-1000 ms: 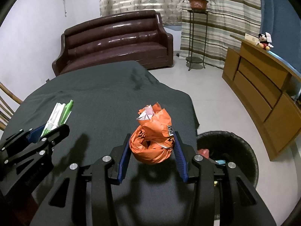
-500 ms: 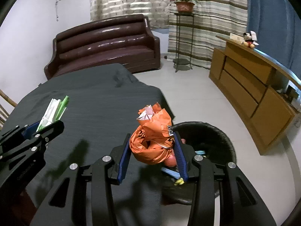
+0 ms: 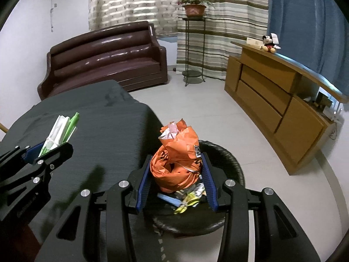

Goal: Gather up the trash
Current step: 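Carry the orange bag and white-green packet over the bin with both tools, then open both tools to drop the bag and packet into the bin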

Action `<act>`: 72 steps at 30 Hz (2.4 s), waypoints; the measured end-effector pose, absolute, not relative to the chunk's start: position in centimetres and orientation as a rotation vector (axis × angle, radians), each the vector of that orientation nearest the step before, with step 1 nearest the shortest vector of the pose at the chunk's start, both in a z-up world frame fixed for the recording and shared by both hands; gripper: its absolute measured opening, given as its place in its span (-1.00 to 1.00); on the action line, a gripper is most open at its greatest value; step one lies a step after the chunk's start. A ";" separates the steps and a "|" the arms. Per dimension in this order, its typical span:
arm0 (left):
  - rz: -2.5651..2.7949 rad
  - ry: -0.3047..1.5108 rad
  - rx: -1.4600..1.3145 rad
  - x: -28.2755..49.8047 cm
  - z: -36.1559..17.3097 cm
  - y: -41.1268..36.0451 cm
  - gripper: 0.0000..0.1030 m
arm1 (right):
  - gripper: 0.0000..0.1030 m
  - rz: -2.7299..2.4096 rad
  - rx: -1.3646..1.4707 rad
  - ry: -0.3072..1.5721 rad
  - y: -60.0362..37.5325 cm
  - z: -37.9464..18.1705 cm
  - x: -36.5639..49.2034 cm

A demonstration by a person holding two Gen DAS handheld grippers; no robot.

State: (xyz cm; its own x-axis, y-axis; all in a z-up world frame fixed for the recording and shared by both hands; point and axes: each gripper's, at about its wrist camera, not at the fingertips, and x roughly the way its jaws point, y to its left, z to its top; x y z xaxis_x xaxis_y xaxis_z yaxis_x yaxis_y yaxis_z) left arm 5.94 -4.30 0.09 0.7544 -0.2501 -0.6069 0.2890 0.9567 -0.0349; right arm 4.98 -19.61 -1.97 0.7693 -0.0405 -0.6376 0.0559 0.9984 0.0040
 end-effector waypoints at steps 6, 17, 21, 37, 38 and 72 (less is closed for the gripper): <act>-0.324 0.645 0.084 6.5 -0.4 -6.7 -0.40 | -0.16 -0.081 0.024 0.689 -20.9 -2.3 5.4; -0.338 0.664 0.109 8.1 -1.8 -9.3 -0.39 | -0.16 -0.108 0.060 0.698 -22.5 -3.1 6.0; -0.342 0.678 0.115 8.7 -2.2 -10.1 -0.39 | -0.16 -0.113 0.072 0.703 -22.9 -3.5 6.4; -0.350 0.707 0.137 11.0 -3.1 -12.3 -0.39 | -0.15 -0.147 0.124 0.722 -24.4 -4.8 7.5; -0.349 0.708 0.136 11.1 -3.1 -12.3 -0.39 | -0.15 -0.148 0.126 0.724 -24.4 -4.9 7.6; -0.303 0.688 0.110 9.4 -1.6 -10.6 0.51 | 0.23 -0.183 0.132 0.702 -24.4 -3.8 6.2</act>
State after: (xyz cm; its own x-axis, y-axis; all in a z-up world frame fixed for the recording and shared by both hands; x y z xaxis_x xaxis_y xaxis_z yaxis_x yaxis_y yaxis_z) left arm 9.43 -10.62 -1.58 0.7307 -0.2388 -0.6396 0.3111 0.9504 0.0005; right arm 6.24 -24.37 -3.78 0.7486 -0.1230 -0.6515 0.2116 0.9756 0.0590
